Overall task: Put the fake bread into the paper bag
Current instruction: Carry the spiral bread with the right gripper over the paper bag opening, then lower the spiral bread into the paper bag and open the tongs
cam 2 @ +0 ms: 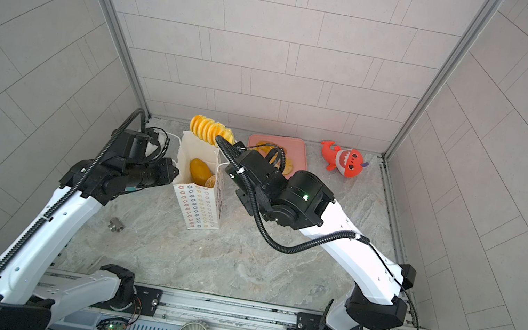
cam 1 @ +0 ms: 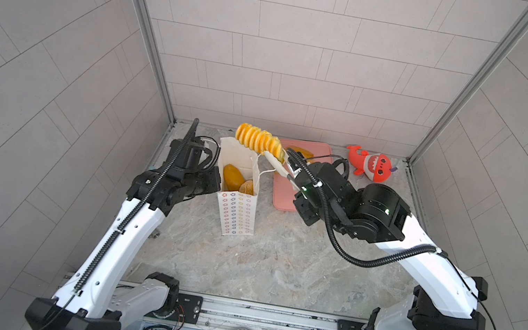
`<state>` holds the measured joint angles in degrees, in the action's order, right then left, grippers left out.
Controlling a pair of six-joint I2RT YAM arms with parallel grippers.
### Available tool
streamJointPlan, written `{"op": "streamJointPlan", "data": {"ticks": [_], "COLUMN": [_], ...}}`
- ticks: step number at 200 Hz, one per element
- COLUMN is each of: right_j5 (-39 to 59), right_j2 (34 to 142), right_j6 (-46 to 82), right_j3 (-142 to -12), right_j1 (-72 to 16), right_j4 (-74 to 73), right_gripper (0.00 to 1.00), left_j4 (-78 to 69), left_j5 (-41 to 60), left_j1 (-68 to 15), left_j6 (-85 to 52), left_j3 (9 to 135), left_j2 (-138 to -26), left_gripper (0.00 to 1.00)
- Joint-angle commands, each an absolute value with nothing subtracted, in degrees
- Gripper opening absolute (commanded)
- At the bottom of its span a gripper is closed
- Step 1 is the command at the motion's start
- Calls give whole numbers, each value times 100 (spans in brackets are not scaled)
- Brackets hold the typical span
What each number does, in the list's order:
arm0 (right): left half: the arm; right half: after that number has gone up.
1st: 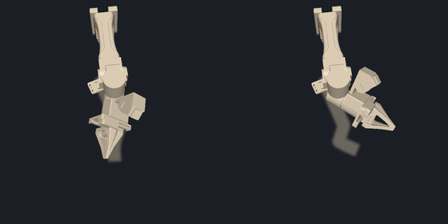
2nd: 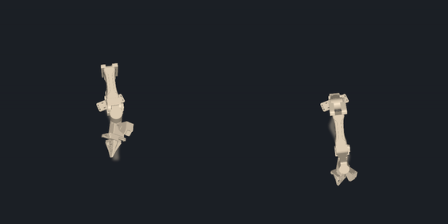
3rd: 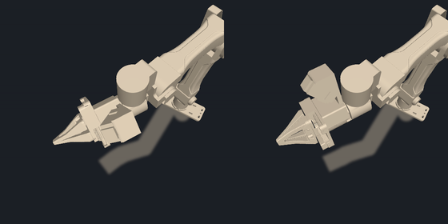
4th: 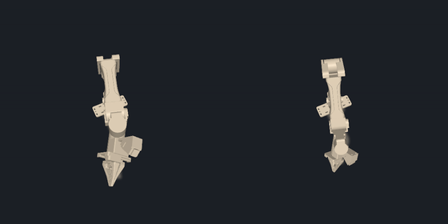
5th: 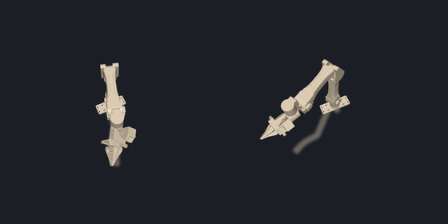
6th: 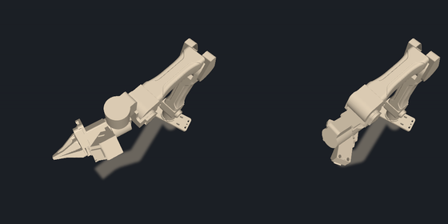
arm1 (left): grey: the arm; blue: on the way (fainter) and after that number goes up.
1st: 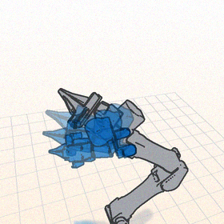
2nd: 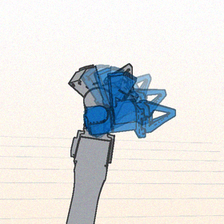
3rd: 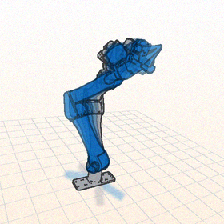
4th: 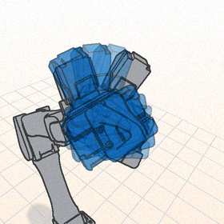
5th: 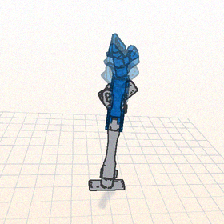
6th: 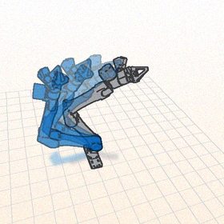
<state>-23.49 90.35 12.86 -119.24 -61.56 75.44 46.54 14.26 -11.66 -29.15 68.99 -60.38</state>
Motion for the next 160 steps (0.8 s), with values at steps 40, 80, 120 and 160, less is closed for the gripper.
{"op": "streamJointPlan", "data": {"ticks": [40,80,120,160], "right_j5": [-2680,-2715,-2761,-2863], "right_j2": [9103,9229,9436,9523], "right_j6": [1248,1205,1119,1092], "right_j3": [-12120,-12111,-12256,-12287], "right_j1": [-6284,-6293,-6296,-6298], "right_j4": [7638,7673,7795,7831], "right_gripper": [36,36,36,39], "left_j4": [4579,4579,4579,4582], "left_j5": [1421,1414,1412,1412], "left_j1": [-1183,-1180,-1182,-1178], "left_j6": [-2962,-2962,-2955,-2953], "left_j3": [6919,6902,6897,6898], "left_j2": [-5932,-5913,-5915,-5914], "left_gripper": [11,10,10,11]}}
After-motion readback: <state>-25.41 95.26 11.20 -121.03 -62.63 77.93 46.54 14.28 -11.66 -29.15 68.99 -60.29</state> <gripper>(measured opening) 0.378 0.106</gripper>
